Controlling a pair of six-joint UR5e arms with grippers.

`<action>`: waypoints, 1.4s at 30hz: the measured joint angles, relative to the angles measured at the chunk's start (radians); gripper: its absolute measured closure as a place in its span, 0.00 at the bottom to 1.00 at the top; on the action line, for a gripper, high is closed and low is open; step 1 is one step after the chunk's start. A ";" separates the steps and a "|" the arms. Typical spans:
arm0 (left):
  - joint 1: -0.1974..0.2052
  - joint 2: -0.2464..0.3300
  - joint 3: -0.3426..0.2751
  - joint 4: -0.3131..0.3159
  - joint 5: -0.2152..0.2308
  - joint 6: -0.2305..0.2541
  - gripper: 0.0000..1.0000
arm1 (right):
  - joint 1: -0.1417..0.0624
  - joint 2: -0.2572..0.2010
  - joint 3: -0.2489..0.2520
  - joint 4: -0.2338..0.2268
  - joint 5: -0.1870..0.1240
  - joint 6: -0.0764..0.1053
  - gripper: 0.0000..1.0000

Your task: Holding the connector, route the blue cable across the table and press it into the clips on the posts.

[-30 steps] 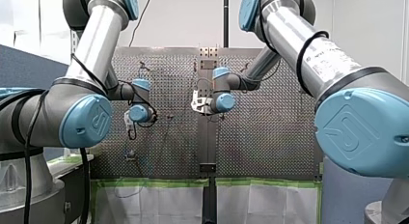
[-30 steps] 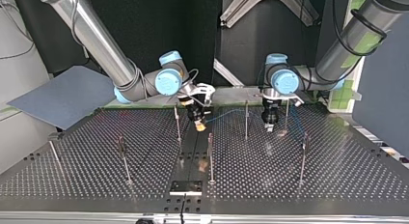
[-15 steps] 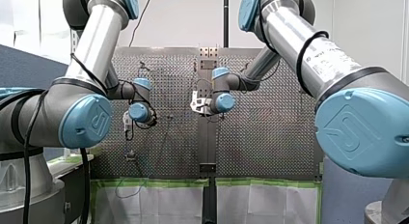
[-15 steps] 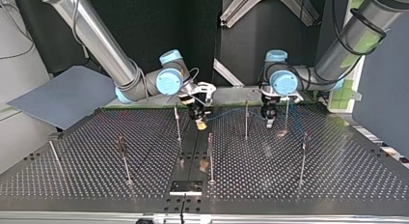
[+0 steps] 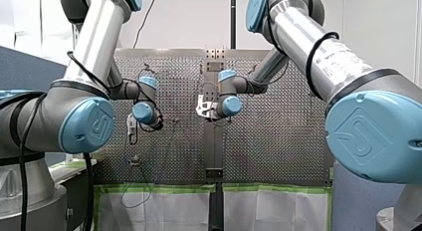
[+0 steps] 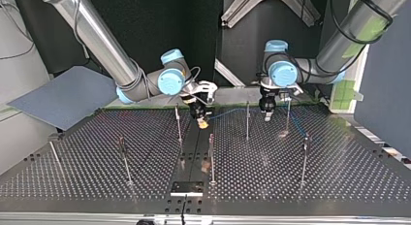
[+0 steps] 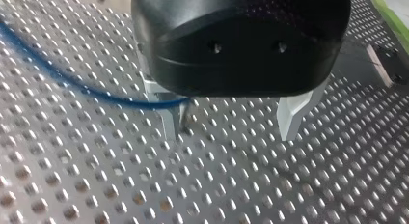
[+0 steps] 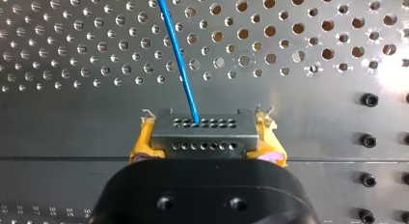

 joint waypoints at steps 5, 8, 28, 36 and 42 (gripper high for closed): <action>-0.041 0.043 -0.044 0.043 -0.037 -0.038 0.01 | 0.001 0.000 0.000 0.008 -0.001 0.000 1.00; -0.062 0.069 -0.069 0.068 -0.062 -0.054 0.01 | 0.001 0.001 0.000 0.011 -0.001 0.000 1.00; -0.147 0.231 -0.231 0.069 -0.195 -0.084 0.01 | 0.000 0.002 0.000 0.026 0.000 0.000 1.00; -0.211 0.289 -0.303 0.072 -0.140 -0.092 0.01 | -0.009 0.001 0.000 0.027 -0.001 0.004 1.00; -0.230 0.256 -0.286 0.073 -0.116 -0.077 0.01 | -0.011 0.001 0.000 0.035 -0.001 0.009 1.00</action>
